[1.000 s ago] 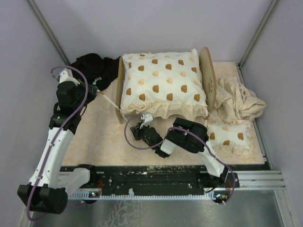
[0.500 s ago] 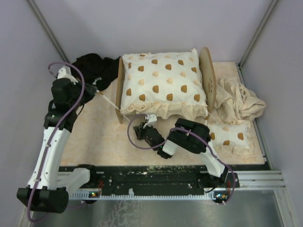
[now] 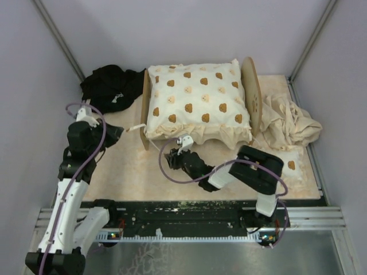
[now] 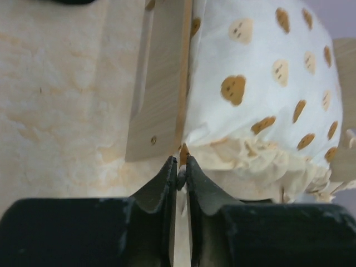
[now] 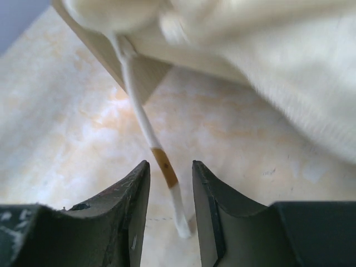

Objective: Set up the pet bed

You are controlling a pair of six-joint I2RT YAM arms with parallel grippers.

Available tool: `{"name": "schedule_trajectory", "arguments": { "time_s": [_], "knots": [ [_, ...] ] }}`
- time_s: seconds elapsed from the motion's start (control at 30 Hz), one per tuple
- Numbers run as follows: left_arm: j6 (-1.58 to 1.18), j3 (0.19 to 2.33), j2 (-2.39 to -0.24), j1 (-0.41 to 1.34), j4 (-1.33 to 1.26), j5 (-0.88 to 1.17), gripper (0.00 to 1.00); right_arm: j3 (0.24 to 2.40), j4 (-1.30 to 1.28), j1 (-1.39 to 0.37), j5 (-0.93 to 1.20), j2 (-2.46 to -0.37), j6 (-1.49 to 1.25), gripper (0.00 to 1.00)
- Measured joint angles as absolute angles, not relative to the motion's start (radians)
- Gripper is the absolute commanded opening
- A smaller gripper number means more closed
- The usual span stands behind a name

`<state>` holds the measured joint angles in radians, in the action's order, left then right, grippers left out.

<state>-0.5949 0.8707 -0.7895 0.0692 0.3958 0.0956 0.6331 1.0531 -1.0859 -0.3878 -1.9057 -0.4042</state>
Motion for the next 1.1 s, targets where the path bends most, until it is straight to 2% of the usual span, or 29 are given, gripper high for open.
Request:
{"name": "schedule_trajectory", "arguments": {
  "time_s": [0.13,0.23,0.37,0.5,0.63,0.67,0.77,0.8,0.87,0.93,0.97,1.1],
  "knots": [
    [-0.6,0.708,-0.705,0.069,0.41,0.146,0.42,0.637,0.915,-1.082,-0.374,-1.713,-0.34,0.41],
    [-0.606,0.619,-0.678,0.069,0.425,0.186,0.47,0.664,0.823,-1.075,-0.374,-1.618,-0.298,0.41],
    [-0.606,0.581,-0.686,0.069,0.432,0.218,0.5,0.727,0.727,-1.065,-0.393,-1.602,-0.256,0.42],
    [-0.604,0.582,-0.712,0.069,0.427,0.249,0.49,0.778,0.681,-1.062,-0.427,-1.622,-0.219,0.42],
    [-0.605,0.595,-0.722,0.069,0.445,0.257,0.45,0.836,0.688,-1.053,-0.468,-1.686,-0.19,0.42],
    [-0.606,0.6,-0.714,0.069,0.456,0.251,0.42,0.847,0.688,-1.05,-0.474,-1.701,-0.181,0.42],
    [-0.609,0.619,-0.652,0.069,0.489,0.217,0.26,0.88,0.682,-1.043,-0.495,-1.74,-0.16,0.42],
    [-0.609,0.628,-0.629,0.069,0.503,0.206,0.21,0.891,0.679,-1.043,-0.5,-1.747,-0.157,0.39],
    [-0.61,0.663,-0.596,0.069,0.533,0.183,0.16,0.906,0.673,-1.043,-0.511,-1.758,-0.154,0.29],
    [-0.611,0.714,-0.583,0.069,0.558,0.164,0.17,0.907,0.672,-1.042,-0.524,-1.76,-0.146,0.11],
    [-0.612,0.734,-0.582,0.069,0.563,0.155,0.22,0.907,0.672,-1.04,-0.529,-1.76,-0.142,0.01],
    [-0.601,0.757,-0.582,0.069,0.56,0.142,0.45,0.904,0.678,-1.033,-0.533,-1.759,-0.13,0.0]
  ]
}}
